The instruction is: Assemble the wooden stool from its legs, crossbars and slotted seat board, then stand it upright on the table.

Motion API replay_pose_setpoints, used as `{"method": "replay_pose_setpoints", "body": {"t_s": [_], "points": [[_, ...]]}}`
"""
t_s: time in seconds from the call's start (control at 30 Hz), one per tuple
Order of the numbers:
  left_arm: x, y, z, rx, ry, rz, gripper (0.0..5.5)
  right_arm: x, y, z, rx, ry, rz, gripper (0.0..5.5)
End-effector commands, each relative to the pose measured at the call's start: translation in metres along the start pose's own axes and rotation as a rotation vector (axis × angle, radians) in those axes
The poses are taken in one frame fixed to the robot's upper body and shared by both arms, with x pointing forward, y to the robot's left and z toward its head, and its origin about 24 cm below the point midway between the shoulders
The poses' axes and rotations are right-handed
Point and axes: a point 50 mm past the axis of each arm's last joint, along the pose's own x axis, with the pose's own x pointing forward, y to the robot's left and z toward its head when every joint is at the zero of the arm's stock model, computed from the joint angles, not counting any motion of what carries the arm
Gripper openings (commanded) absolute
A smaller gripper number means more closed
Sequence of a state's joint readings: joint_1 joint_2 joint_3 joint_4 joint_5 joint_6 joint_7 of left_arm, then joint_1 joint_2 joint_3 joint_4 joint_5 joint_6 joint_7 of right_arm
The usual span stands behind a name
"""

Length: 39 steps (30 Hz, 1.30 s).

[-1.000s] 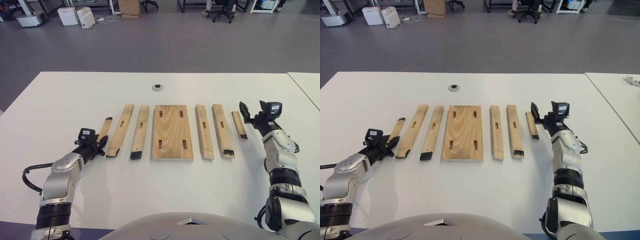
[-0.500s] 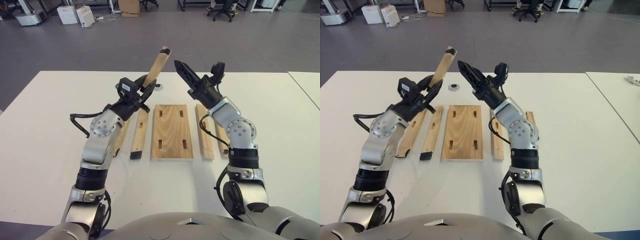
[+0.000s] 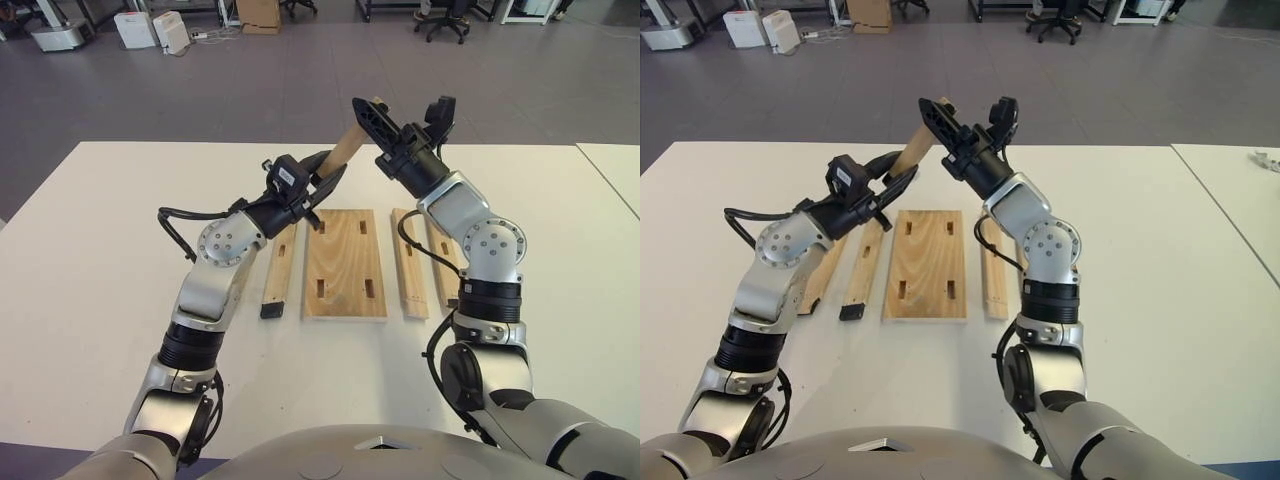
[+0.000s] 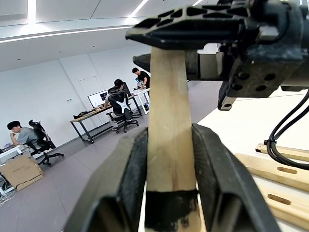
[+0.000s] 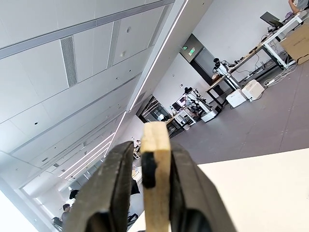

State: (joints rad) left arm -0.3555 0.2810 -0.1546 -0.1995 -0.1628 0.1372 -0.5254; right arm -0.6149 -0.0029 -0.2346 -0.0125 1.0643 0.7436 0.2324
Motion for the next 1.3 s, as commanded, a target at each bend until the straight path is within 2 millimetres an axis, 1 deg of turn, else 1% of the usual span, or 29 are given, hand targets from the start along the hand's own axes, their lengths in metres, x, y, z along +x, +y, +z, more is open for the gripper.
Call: {"method": "replay_pose_setpoints", "body": {"t_s": [0.03, 0.07, 0.1, 0.17, 0.23, 0.27, 0.3, 0.33, 0.37, 0.43, 0.57, 0.63, 0.73, 0.83, 0.93, 1.0, 1.07, 1.2, 1.23, 1.3], "points": [[0.0, 0.001, 0.004, 0.022, -0.001, -0.021, 1.29, -0.008, -0.004, -0.003, -0.017, 0.018, -0.03, 0.44], [0.0, 0.001, 0.003, 0.021, 0.004, -0.025, 1.29, -0.015, -0.008, -0.004, -0.024, 0.017, -0.053, 0.41], [0.0, 0.002, 0.001, 0.016, 0.015, -0.024, 1.65, -0.024, -0.014, -0.004, -0.028, 0.008, -0.085, 0.41], [-0.002, 0.002, -0.003, 0.011, 0.04, -0.024, 1.92, -0.041, -0.024, -0.001, -0.058, -0.031, -0.167, 0.41], [-0.007, 0.003, -0.012, -0.004, 0.079, 0.008, 2.38, -0.065, -0.039, 0.008, -0.129, -0.101, -0.31, 0.41], [-0.01, 0.005, -0.016, -0.019, 0.094, 0.035, 2.4, -0.079, -0.047, 0.012, -0.162, -0.129, -0.386, 0.41], [-0.013, 0.007, -0.018, -0.029, 0.103, 0.061, 2.67, -0.091, -0.053, 0.014, -0.183, -0.15, -0.448, 0.41], [-0.015, 0.009, -0.021, -0.037, 0.11, 0.094, 2.93, -0.102, -0.059, 0.012, -0.201, -0.156, -0.505, 0.41], [-0.017, 0.012, -0.025, -0.035, 0.13, 0.134, 3.07, -0.113, -0.066, 0.007, -0.216, -0.154, -0.565, 0.41], [-0.021, 0.016, -0.035, -0.027, 0.175, 0.205, 3.12, -0.13, -0.077, -0.001, -0.224, -0.156, -0.651, 0.41], [-0.024, 0.018, -0.041, -0.046, 0.193, 0.271, 3.12, -0.142, -0.089, -0.011, -0.246, -0.156, -0.735, 0.41], [-0.026, 0.019, -0.043, -0.046, 0.199, 0.286, 3.12, -0.148, -0.089, -0.012, -0.253, -0.166, -0.755, 0.41], [-0.03, 0.021, -0.046, -0.063, 0.208, 0.313, 3.12, -0.152, -0.094, -0.018, -0.254, -0.148, -0.773, 0.41], [-0.029, 0.02, -0.046, -0.062, 0.208, 0.312, 3.12, -0.155, -0.096, -0.022, -0.313, -0.112, -0.796, 0.41], [-0.032, 0.022, -0.046, -0.059, 0.213, 0.319, 3.12, -0.161, -0.097, -0.031, -0.435, 0.006, -0.8, 0.41], [-0.032, 0.023, -0.046, -0.057, 0.215, 0.321, 3.12, -0.17, -0.104, -0.042, -0.529, 0.118, -0.819, 0.41], [-0.032, 0.023, -0.046, -0.055, 0.215, 0.319, 3.12, -0.18, -0.109, -0.057, -0.615, 0.248, -0.819, 0.41], [-0.03, 0.021, -0.046, -0.056, 0.214, 0.315, 3.12, -0.193, -0.115, -0.08, -0.628, 0.364, -0.803, 0.41], [-0.031, 0.021, -0.046, -0.058, 0.217, 0.315, 3.12, -0.197, -0.117, -0.083, -0.644, 0.395, -0.806, 0.41], [-0.031, 0.019, -0.049, -0.059, 0.231, 0.311, 3.12, -0.198, -0.119, -0.085, -0.673, 0.423, -0.792, 0.41]]}}
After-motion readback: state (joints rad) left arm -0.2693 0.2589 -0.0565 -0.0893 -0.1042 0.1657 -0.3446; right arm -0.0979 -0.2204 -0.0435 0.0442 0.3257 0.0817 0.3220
